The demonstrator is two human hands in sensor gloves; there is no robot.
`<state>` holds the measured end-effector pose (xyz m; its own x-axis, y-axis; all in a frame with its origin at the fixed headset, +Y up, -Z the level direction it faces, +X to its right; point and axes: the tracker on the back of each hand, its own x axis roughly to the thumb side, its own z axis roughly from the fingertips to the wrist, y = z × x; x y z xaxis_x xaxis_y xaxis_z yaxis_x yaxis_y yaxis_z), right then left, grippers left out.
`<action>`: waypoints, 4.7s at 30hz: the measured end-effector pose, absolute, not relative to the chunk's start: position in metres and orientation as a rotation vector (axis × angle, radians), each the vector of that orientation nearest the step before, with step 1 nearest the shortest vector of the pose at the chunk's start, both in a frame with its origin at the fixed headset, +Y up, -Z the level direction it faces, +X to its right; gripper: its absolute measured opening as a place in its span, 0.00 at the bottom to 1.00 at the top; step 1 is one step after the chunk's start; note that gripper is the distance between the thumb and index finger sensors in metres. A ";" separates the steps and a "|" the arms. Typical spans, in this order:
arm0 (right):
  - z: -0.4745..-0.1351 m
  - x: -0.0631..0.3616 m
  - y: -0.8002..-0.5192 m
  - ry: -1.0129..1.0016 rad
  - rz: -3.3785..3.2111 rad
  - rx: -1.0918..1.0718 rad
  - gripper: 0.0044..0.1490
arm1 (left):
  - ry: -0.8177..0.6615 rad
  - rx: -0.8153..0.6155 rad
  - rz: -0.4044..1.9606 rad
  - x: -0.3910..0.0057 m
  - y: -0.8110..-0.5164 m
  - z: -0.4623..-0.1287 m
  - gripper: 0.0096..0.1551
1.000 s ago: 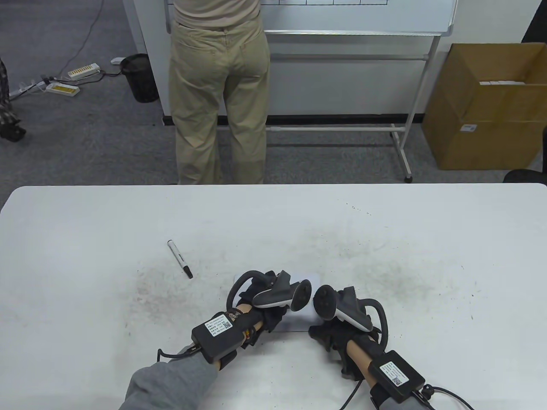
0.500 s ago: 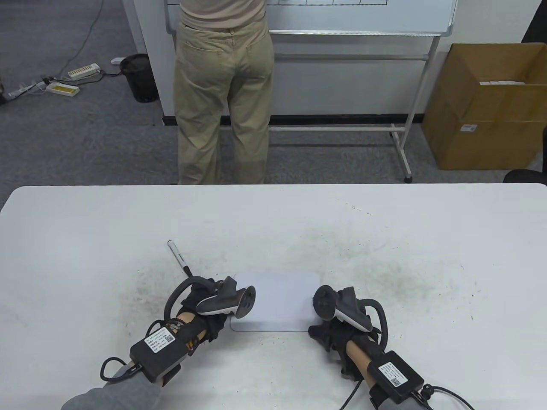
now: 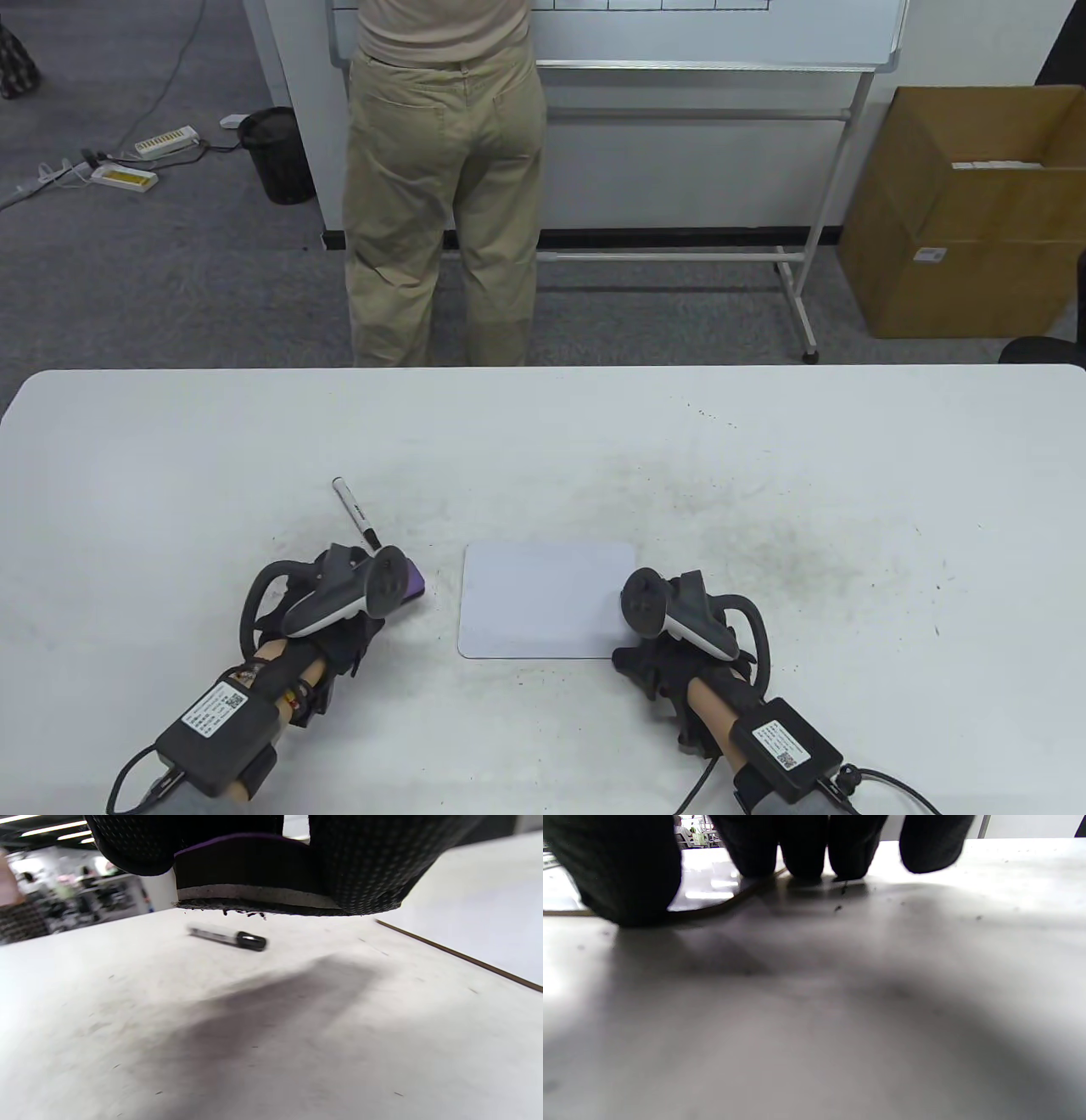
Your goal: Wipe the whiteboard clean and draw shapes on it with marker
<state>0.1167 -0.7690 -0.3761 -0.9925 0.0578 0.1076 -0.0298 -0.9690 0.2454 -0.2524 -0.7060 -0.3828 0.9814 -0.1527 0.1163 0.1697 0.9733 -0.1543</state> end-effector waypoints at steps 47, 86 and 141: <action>-0.362 0.159 -0.716 0.165 2.719 0.104 0.53 | 0.599 -0.211 0.066 -0.277 -0.736 -0.486 0.43; -0.342 0.126 -0.707 -0.035 2.532 0.262 0.46 | 0.060 -0.100 0.248 -0.184 -0.677 -0.416 0.31; -0.339 0.120 -0.744 0.178 1.340 -0.008 0.29 | -0.511 0.240 0.503 -0.111 -0.691 -0.326 0.28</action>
